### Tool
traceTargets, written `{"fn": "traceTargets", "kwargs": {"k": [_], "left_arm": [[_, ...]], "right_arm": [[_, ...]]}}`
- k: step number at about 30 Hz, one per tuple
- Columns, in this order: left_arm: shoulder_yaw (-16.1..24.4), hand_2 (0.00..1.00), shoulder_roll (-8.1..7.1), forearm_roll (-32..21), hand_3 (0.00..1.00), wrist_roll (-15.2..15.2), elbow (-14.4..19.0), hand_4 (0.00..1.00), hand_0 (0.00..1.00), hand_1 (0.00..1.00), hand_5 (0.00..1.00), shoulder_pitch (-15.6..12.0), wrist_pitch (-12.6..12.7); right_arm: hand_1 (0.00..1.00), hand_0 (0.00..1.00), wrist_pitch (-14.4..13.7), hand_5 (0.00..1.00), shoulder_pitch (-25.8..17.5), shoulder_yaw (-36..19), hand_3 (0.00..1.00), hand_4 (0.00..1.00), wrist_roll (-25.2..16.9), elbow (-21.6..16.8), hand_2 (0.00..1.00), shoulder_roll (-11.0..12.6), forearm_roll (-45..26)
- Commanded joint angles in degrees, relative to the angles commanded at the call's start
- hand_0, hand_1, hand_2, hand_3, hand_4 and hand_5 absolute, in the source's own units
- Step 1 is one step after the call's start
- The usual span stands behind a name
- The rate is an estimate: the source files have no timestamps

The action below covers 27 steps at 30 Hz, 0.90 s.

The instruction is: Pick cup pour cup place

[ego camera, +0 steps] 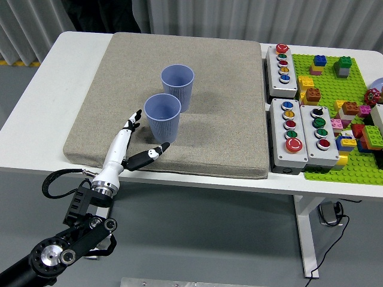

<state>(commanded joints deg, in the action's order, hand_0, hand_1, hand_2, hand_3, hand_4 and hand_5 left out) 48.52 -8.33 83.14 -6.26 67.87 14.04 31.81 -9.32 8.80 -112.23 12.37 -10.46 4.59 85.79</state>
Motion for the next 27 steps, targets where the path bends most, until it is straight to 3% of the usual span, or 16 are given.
{"fn": "traceTargets", "kwargs": {"k": [27], "left_arm": [[-0.9, 0.998, 2.11, 0.4, 0.998, 1.3, -3.2, 0.965, 0.924, 0.931, 0.515, 4.6, -1.3]], "right_arm": [[0.628, 0.693, 0.0, 0.294, 0.8, 0.1, 0.586, 0.002, -0.2, 0.1, 0.593, 0.2, -0.2]]}}
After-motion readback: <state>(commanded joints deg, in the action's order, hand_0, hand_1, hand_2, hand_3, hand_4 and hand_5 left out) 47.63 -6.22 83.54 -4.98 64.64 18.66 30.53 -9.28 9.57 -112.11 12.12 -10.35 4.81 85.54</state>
